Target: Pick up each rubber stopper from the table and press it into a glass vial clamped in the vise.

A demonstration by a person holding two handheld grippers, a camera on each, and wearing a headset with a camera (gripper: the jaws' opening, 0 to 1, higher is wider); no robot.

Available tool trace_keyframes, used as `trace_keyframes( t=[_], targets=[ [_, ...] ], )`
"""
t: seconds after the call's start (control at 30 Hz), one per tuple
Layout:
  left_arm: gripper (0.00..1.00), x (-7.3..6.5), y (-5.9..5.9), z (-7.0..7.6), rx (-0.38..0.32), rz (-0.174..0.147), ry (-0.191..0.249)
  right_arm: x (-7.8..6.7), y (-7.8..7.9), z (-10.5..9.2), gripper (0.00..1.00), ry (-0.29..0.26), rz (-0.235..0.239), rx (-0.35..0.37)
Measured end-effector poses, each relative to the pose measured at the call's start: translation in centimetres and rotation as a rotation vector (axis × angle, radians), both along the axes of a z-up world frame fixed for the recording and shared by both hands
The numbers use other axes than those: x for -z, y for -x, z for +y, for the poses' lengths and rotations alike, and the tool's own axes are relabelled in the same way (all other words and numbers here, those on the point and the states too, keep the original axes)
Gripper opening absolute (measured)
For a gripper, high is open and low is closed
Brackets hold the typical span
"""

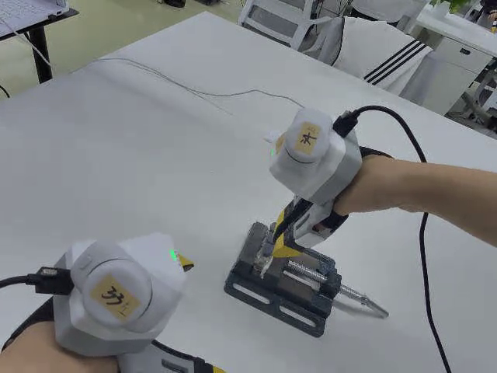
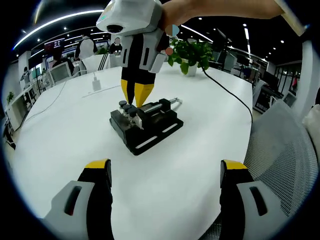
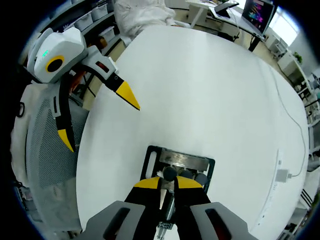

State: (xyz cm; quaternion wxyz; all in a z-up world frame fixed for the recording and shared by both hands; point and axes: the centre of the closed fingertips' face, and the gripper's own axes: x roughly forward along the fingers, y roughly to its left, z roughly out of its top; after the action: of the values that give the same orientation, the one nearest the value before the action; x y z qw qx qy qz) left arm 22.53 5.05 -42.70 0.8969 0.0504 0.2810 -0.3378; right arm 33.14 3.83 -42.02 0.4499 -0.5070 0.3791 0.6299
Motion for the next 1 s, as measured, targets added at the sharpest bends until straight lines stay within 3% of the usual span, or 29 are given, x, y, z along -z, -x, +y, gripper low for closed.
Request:
trace_keyframes(
  t=[0.17,0.8,0.9,1.0],
  targets=[
    [0.89,0.3,0.2,-0.1,0.004,0.008,0.000,0.2,0.0,0.3,0.01,-0.005,0.007,0.012],
    [0.88,1.1,0.5,-0.3,0.012,0.033,0.005,0.8,0.1,0.3,0.00,0.006,0.034,0.009],
    [0.88,1.3,0.5,-0.4,0.014,0.037,0.006,0.9,0.0,0.3,0.00,0.023,0.049,0.066],
    [0.88,1.3,0.4,-0.4,0.013,0.039,0.009,1.0,0.1,0.3,0.00,0.034,0.037,0.066]
  ],
)
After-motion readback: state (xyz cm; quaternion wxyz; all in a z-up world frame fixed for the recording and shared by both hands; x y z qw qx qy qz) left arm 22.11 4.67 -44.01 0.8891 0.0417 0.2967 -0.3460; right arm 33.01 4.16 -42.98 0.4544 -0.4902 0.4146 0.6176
